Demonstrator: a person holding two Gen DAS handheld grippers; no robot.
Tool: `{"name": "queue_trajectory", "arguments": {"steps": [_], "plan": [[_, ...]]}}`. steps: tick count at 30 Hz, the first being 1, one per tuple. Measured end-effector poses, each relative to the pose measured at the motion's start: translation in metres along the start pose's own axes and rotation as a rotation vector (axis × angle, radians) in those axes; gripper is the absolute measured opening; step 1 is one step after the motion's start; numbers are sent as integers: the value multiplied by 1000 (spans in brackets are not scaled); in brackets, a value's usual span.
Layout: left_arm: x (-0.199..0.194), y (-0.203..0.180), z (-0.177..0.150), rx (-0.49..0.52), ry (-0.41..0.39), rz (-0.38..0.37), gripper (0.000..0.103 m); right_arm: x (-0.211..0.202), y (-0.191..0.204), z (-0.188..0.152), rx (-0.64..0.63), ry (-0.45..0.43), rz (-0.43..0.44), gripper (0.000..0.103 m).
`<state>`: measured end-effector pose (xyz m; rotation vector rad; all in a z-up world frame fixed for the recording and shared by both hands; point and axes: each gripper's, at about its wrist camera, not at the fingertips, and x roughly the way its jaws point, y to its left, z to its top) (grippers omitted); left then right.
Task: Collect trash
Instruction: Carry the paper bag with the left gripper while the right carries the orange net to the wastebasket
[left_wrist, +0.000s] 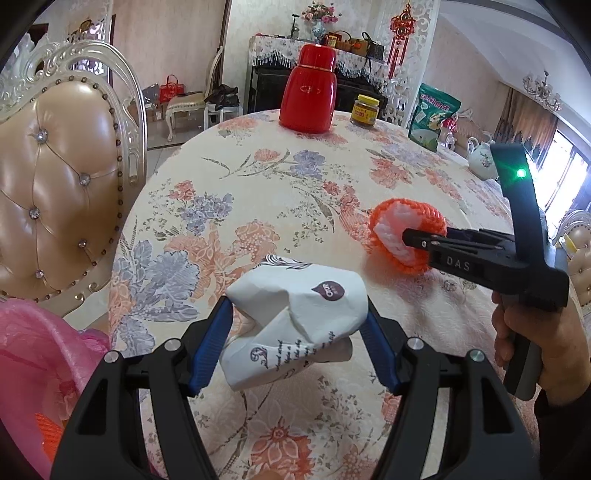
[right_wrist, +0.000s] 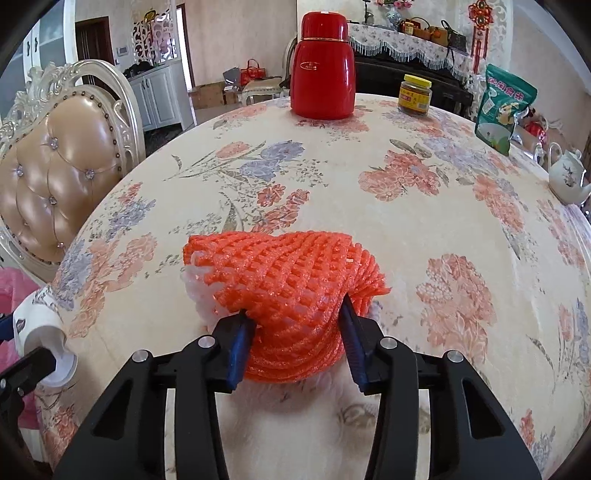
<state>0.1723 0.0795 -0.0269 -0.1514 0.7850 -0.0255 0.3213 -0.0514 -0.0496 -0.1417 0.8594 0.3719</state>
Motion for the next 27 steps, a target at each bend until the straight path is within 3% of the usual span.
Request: {"name": "queue_trajectory", "arguments": {"steps": [27], "plan": [[-104, 22, -22, -28, -114, 69, 66, -117, 44, -45, -28, -127, 73, 43]]}}
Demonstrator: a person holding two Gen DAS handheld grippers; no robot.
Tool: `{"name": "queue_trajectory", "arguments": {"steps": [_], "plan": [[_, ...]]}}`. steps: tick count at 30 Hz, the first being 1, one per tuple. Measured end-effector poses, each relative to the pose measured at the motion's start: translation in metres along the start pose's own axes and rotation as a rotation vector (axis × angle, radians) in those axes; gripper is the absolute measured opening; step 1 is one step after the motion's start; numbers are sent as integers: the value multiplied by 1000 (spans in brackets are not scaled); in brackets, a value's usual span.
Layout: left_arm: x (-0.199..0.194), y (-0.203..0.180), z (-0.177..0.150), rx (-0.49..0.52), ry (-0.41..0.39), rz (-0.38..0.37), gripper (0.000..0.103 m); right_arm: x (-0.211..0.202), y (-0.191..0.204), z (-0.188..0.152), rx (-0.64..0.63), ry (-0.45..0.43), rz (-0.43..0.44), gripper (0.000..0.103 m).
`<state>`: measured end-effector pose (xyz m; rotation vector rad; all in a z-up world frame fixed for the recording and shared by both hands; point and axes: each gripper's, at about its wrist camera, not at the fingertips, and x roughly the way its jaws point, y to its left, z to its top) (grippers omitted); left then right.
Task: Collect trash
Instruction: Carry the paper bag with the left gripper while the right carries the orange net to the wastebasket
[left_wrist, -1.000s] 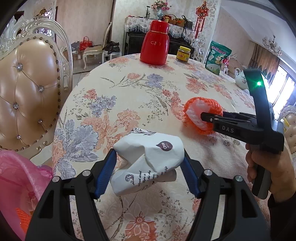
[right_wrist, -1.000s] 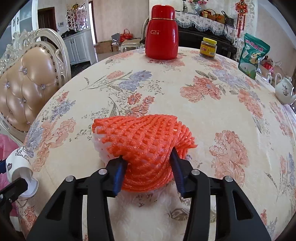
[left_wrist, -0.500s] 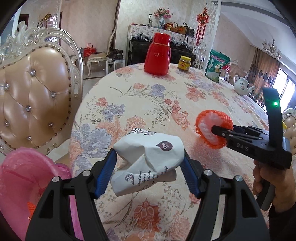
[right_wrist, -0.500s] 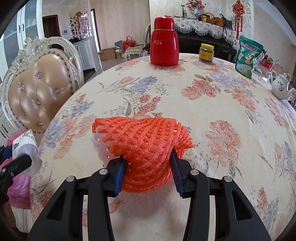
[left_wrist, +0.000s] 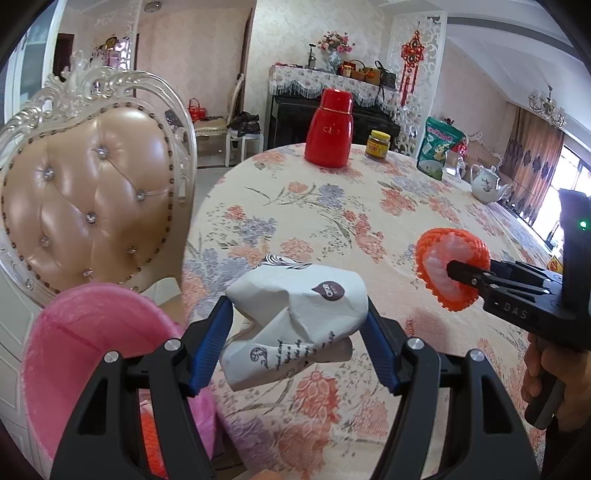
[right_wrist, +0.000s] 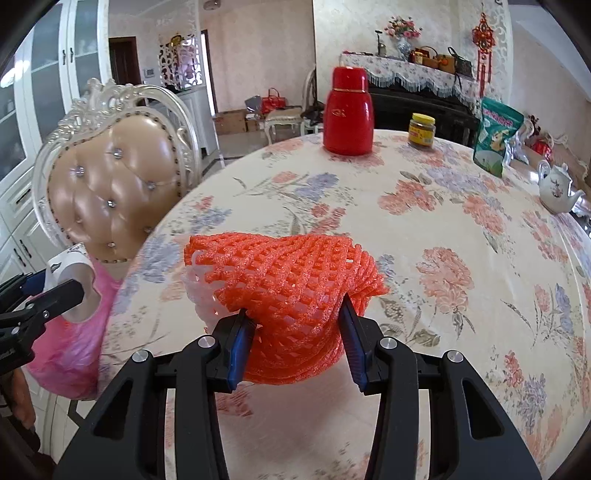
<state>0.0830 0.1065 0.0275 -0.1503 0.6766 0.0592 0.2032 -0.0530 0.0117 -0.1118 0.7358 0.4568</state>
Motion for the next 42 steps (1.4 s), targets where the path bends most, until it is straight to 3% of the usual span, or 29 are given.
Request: {"name": "queue_trajectory", "arguments": {"steps": [12, 24, 42], "plan": [[-44, 29, -9, -25, -47, 54, 66, -23, 43, -5, -51, -24, 63, 43], [-93, 89, -21, -101, -100, 147, 66, -35, 90, -3, -111, -38, 121, 43], [-129, 163, -38, -185, -117, 232, 67, -21, 197, 6, -236, -20, 241, 43]]}}
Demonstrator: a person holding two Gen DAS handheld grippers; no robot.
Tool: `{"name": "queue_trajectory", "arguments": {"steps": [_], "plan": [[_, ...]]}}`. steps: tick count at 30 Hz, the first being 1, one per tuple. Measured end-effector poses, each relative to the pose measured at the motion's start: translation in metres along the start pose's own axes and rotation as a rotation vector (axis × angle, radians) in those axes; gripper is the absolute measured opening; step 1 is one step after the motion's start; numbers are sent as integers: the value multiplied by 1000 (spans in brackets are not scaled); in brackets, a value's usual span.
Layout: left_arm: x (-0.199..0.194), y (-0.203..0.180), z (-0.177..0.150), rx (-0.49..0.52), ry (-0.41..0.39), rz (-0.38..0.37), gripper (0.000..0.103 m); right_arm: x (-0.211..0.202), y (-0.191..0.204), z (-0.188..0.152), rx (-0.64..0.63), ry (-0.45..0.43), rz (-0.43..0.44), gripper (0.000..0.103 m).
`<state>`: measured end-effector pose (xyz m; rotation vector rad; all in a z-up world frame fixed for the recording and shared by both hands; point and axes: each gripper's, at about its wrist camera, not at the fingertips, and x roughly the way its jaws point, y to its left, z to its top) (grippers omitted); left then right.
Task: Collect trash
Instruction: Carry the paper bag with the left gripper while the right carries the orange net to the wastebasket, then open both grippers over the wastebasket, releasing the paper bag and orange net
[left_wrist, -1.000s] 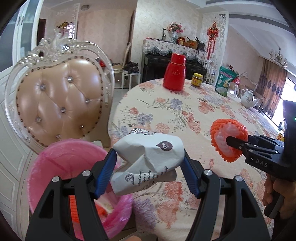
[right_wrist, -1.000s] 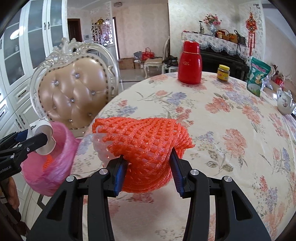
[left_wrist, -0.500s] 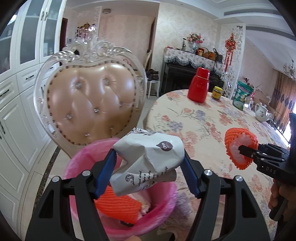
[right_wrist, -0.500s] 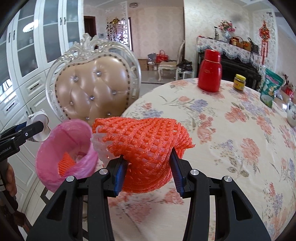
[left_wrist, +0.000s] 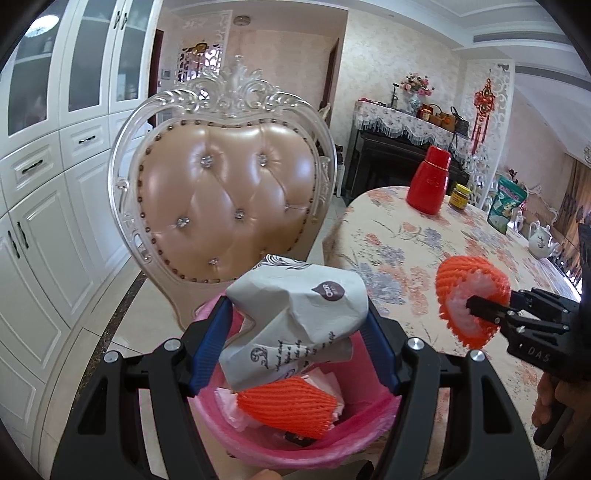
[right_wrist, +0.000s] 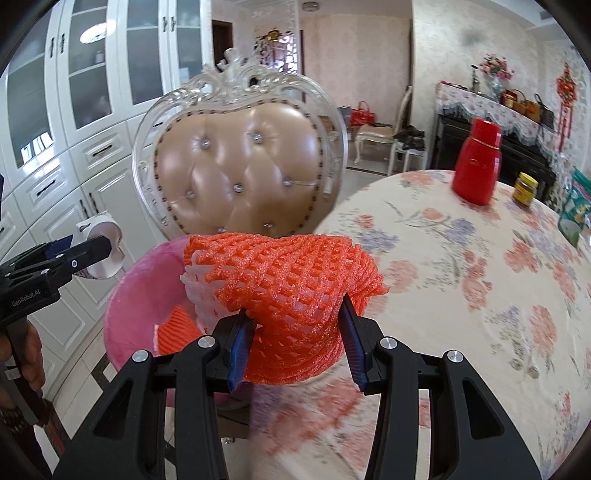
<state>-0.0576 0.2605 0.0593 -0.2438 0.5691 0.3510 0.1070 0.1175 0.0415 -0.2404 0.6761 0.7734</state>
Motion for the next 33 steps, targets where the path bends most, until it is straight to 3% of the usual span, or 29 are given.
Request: {"name": "queue_trajectory", "arguments": {"steps": [13, 27, 33], "plan": [[7, 29, 3, -31, 5, 16, 67, 43, 46, 12, -52, 47, 76, 43], [24, 35, 9, -46, 18, 4, 67, 71, 54, 19, -69, 82, 89, 50], [29, 36, 11, -55, 24, -1, 69, 73, 54, 20, -77, 74, 89, 62]]}}
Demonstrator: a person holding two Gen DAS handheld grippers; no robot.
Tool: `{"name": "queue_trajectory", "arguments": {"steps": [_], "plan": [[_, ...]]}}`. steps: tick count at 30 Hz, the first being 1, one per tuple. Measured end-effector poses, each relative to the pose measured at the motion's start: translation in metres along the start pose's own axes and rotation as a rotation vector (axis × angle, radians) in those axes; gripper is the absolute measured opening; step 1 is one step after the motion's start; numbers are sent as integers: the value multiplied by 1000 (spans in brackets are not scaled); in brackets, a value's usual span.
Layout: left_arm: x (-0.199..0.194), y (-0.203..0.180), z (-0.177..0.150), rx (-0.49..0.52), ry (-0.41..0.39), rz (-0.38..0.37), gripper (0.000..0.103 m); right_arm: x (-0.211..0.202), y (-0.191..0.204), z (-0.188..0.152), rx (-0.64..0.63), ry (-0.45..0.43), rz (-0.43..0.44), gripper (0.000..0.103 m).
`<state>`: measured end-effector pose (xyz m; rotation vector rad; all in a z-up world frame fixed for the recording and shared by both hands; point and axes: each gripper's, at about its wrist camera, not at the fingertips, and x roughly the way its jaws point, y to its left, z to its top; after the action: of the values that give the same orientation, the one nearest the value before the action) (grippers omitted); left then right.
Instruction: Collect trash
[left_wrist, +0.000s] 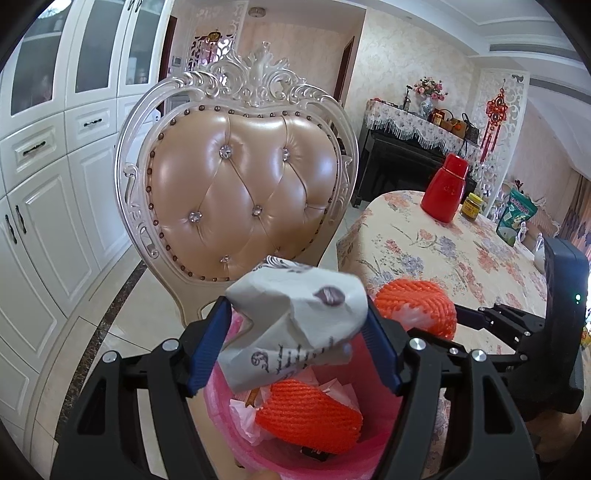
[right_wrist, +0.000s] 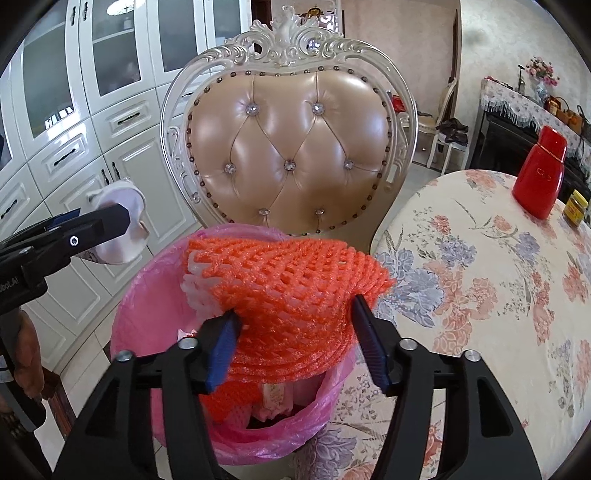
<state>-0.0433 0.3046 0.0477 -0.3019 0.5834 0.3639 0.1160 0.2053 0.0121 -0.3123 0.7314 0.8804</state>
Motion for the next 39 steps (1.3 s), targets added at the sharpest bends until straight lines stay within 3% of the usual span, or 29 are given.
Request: {"name": "queue_trajectory", "arguments": {"steps": [8, 29, 39], "plan": [[6, -3, 0, 0, 13, 4, 74, -2, -7, -3, 14, -4, 4, 70], [-37, 3, -22, -5, 6, 51, 79, -32, -2, -13, -8, -35, 17, 83], [-54, -12, -48, 45, 63, 21, 82, -60, -17, -49, 33, -21, 1, 85]]}}
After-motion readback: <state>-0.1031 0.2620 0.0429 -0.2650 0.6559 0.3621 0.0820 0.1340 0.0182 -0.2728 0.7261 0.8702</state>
